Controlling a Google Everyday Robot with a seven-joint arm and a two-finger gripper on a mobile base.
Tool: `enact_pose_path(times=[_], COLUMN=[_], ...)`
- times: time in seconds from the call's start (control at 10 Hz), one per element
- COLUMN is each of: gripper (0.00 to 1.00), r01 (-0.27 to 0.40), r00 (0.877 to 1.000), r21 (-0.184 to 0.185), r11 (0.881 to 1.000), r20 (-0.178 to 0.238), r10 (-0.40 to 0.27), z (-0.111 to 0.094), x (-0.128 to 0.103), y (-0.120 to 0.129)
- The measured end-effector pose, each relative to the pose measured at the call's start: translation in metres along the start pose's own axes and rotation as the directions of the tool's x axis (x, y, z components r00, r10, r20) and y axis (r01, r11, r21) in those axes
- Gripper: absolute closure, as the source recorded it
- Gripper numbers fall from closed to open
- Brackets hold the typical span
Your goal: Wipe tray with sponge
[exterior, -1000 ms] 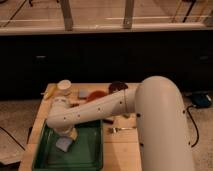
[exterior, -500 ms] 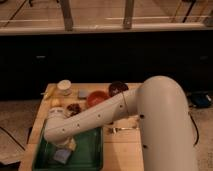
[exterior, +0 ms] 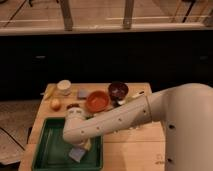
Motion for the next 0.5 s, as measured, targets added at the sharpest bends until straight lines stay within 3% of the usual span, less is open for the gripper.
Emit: enact_pose_path(times=[0.2,0.5], gripper=[1.0,1.0], r01=[-0.032,-0.023], r00=[0.999,1.0], r21=[0.008,0.011], r11=[0.999,1.0], r20=[-0.013,-0.013], r10=[0.032,0.023], z=[0.0,0.005], x=[0.024,0.056], y=[-0.006,-0.034])
